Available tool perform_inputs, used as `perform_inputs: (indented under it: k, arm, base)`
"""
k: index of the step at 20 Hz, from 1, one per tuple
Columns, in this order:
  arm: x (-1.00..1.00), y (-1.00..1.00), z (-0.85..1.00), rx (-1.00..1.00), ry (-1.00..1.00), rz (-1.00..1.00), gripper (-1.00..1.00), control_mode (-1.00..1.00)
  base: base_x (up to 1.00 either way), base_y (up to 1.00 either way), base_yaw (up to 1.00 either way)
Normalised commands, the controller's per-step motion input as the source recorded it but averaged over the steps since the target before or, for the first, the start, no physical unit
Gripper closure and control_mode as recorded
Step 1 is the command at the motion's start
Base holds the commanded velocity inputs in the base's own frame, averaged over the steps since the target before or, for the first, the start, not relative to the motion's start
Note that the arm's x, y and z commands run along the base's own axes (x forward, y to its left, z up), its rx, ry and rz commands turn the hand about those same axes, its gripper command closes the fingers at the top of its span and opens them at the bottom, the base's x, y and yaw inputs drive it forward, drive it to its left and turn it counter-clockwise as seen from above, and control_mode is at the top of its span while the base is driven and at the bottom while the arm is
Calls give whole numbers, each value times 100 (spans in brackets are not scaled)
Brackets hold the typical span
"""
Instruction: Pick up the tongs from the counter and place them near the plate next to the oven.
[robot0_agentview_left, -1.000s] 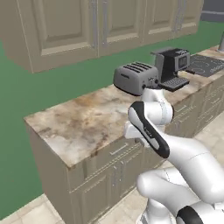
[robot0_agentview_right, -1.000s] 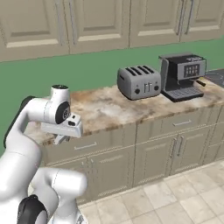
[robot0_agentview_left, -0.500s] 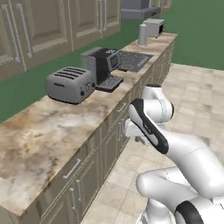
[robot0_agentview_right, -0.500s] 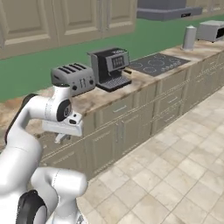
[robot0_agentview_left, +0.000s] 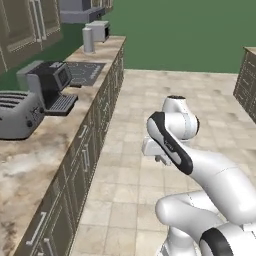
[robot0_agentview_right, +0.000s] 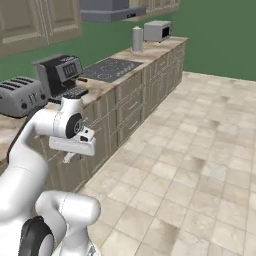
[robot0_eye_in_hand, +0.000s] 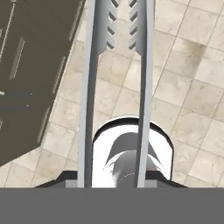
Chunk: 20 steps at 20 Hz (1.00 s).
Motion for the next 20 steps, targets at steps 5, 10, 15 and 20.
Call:
perform_inputs:
  k: [5, 10, 15, 20]
  arm:
    - [0, 0, 0, 0, 0, 0, 100, 100]
    - [0, 0, 0, 0, 0, 0, 100, 100]
    - [0, 0, 0, 0, 0, 0, 100, 100]
    - [0, 0, 0, 0, 0, 0, 100, 100]
  base:
    - [14, -34, -54]
    - [19, -36, -54]
    - [27, -37, -54]
    - [26, -43, -55]
